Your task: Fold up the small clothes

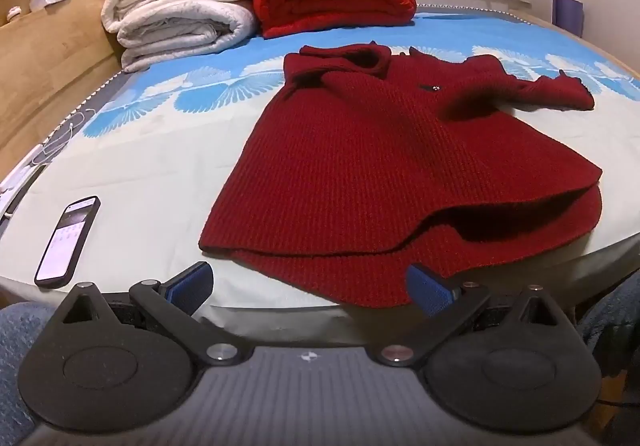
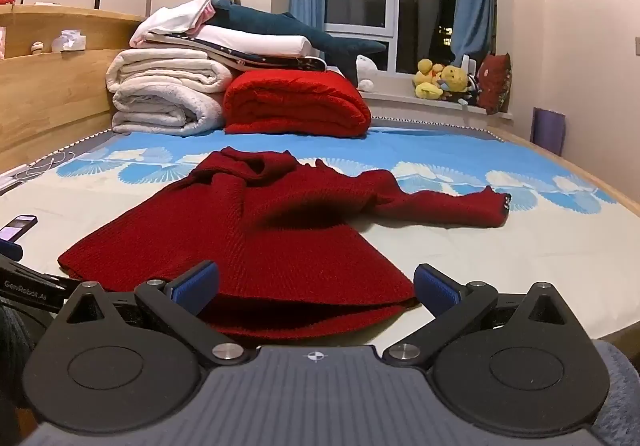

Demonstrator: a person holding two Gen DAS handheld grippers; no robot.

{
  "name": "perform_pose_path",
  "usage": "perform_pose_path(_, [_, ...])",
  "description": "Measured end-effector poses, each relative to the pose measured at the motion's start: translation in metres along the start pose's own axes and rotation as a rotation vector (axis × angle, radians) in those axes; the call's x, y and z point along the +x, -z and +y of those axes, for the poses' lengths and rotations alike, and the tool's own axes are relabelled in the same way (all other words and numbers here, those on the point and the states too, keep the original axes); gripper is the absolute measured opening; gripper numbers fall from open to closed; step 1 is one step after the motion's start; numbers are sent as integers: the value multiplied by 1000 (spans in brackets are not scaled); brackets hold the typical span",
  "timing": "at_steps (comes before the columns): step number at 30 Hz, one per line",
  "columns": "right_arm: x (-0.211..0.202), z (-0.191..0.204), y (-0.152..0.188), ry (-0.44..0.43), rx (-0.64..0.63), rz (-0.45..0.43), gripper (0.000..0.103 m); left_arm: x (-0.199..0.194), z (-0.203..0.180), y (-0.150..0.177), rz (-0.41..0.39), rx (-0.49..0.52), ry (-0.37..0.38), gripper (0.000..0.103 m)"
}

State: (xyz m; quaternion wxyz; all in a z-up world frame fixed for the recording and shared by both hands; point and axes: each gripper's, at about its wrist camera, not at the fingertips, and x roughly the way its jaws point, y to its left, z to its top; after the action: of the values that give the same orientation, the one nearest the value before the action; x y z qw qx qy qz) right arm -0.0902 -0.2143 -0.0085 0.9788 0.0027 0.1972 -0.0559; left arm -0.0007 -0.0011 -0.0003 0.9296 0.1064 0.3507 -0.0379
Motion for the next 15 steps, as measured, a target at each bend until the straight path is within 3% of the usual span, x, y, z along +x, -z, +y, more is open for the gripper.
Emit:
perform_pose_path(4, [8,3,-4,-10,29,48,102,3,-4,1,19,3,3,103])
perform_pose_path(6, [2,3,2,-14,34,20,102,5,-6,1,22,2,4,103])
perform_pose_path(15, [13,0,-3,-16,36,58,102,10,-3,-5,30,8,28,103])
